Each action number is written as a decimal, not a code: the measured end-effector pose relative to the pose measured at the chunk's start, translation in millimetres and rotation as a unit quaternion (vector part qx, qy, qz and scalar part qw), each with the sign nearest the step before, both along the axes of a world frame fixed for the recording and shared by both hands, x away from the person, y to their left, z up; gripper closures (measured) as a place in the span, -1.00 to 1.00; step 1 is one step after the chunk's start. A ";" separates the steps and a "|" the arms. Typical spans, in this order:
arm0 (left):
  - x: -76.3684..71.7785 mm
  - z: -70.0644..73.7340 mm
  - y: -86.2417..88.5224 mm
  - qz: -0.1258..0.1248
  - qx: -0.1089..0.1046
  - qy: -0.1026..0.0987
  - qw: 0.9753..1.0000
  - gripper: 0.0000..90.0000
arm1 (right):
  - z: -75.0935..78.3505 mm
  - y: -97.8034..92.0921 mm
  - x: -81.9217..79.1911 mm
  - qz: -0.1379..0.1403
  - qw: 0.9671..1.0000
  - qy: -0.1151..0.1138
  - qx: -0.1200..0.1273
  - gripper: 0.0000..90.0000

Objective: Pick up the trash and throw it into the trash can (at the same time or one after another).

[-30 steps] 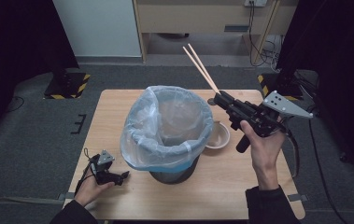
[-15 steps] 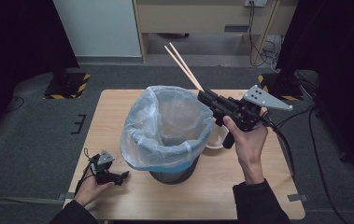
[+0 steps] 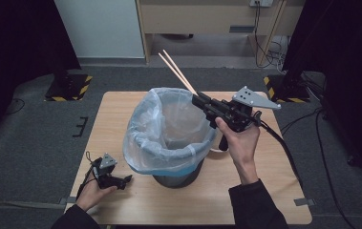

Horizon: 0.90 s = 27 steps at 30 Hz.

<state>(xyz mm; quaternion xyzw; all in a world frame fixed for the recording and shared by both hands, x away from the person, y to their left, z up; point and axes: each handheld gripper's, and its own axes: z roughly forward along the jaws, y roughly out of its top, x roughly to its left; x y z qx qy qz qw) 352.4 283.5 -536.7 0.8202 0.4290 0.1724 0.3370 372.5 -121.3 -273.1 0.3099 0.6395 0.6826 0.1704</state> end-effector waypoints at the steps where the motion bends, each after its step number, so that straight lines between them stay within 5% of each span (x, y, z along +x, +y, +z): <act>1: 0.0 0.0 0.0 0.000 0.000 0.000 1.000 -1.00 | -0.8 1.0 0.8 -0.001 1.000 0.001 -0.003 0.78; 8: 0.0 0.0 0.1 0.000 0.000 0.000 1.000 -1.00 | -4.7 5.8 4.1 0.000 1.000 0.008 -0.014 0.77; 11: 0.0 0.0 0.1 0.000 0.000 0.000 1.000 -1.00 | -6.2 8.2 5.7 0.006 1.000 0.014 -0.015 0.55; 16: 0.0 0.1 0.1 -0.001 0.000 0.000 1.000 -1.00 | -6.0 8.0 7.2 0.006 1.000 0.016 -0.016 0.44; 27: 0.0 0.1 0.0 0.000 0.000 0.000 1.000 -1.00 | 12.8 -19.1 1.7 -0.027 1.000 -0.007 0.000 0.24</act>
